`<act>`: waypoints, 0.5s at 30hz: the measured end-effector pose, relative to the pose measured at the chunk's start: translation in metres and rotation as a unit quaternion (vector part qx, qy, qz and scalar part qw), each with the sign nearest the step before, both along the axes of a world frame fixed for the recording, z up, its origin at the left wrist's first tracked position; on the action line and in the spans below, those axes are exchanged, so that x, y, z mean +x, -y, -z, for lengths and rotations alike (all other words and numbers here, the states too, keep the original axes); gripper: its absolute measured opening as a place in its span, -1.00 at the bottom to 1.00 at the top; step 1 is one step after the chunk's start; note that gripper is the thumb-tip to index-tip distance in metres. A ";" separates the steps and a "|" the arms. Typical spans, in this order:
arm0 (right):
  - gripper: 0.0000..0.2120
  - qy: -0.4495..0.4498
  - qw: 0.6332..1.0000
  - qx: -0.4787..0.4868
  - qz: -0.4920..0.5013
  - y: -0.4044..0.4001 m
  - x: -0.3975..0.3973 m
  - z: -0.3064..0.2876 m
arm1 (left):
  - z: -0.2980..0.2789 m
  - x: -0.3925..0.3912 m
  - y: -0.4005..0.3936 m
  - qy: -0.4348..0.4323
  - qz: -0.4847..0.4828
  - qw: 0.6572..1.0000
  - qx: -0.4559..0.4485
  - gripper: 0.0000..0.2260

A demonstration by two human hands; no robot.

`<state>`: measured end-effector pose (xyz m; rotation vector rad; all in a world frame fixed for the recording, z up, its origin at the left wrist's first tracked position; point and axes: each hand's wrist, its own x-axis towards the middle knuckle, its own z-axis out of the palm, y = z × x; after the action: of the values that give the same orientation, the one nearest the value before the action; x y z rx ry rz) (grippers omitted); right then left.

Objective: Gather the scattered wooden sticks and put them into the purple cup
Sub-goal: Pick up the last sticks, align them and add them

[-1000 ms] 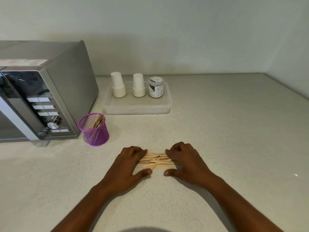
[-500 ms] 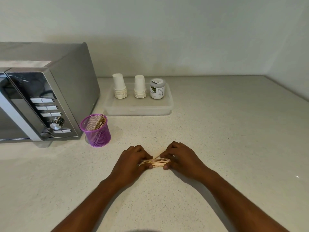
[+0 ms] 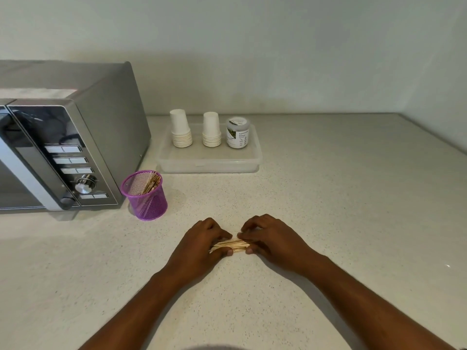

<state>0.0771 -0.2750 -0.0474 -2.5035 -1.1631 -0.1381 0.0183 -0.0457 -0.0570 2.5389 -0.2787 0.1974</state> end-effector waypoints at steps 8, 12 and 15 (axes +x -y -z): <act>-0.47 -0.034 0.999 -0.002 0.034 -0.006 -0.006 -0.003 | 0.005 -0.012 -0.008 0.014 -0.039 0.999 0.017 -0.50; -0.60 -0.002 0.998 0.013 0.063 -0.016 -0.012 0.003 | 0.005 -0.012 -0.003 0.021 -0.053 0.998 -0.001 -0.60; -0.74 -0.023 0.996 0.056 0.070 -0.019 -0.013 0.004 | 0.004 -0.011 0.002 0.024 -0.057 0.998 -0.034 -0.72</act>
<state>0.0641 -0.2561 -0.0515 -2.4737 -0.9362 -0.1781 0.0072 -0.0475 -0.0609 2.4872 -0.1428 0.3058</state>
